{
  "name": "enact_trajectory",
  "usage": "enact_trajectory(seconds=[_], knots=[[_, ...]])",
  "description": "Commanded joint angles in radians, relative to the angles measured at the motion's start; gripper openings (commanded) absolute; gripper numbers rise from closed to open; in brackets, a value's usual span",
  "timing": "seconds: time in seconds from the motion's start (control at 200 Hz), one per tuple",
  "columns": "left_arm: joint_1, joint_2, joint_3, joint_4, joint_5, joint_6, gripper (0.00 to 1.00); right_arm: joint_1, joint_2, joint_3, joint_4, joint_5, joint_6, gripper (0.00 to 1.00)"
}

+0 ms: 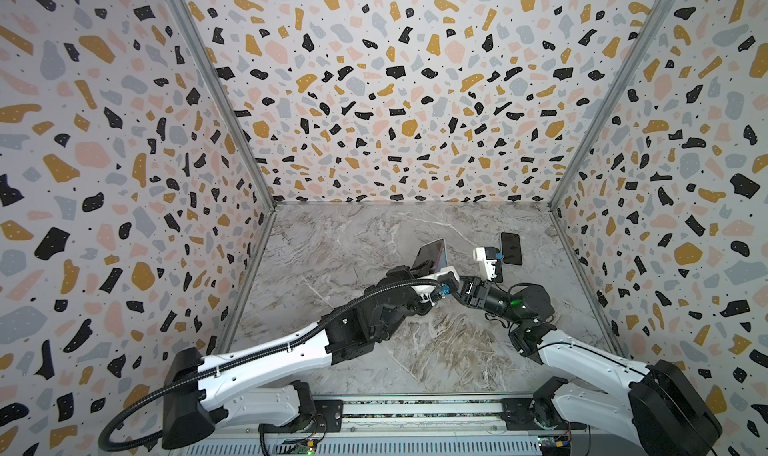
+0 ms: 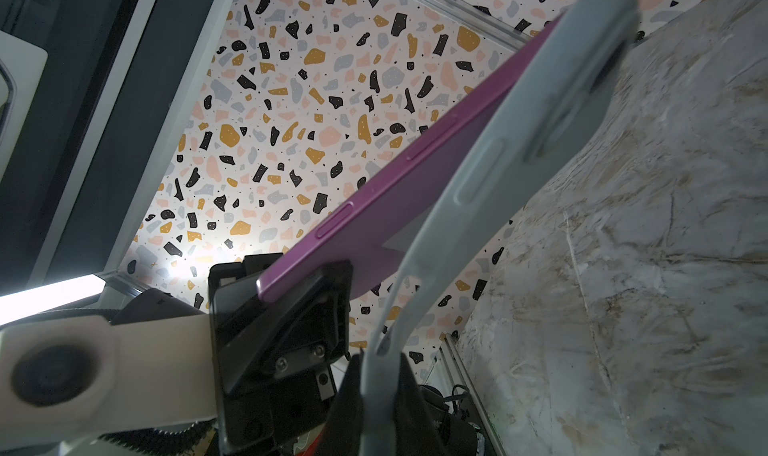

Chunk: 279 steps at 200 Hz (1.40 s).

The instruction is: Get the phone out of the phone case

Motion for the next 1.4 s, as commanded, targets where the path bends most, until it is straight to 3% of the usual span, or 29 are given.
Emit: enact_trajectory(seconds=[0.0,0.571,1.056,1.392], knots=[[0.008,-0.035,-0.007,0.069,0.0,-0.039,0.0,0.006,-0.047,0.02,0.011,-0.006,-0.035,0.0],[-0.004,-0.23,-0.089,0.028,0.032,-0.134,0.0,0.021,-0.168,-0.01,-0.294,0.044,-0.081,0.0],[-0.109,-0.32,-0.237,-0.111,-0.162,-0.133,0.0,0.026,-0.276,-0.043,-0.613,0.109,-0.144,0.0],[-0.161,-0.278,-0.373,-0.069,-0.229,-0.166,0.0,0.025,-0.275,-0.021,-0.762,0.068,-0.201,0.0]])
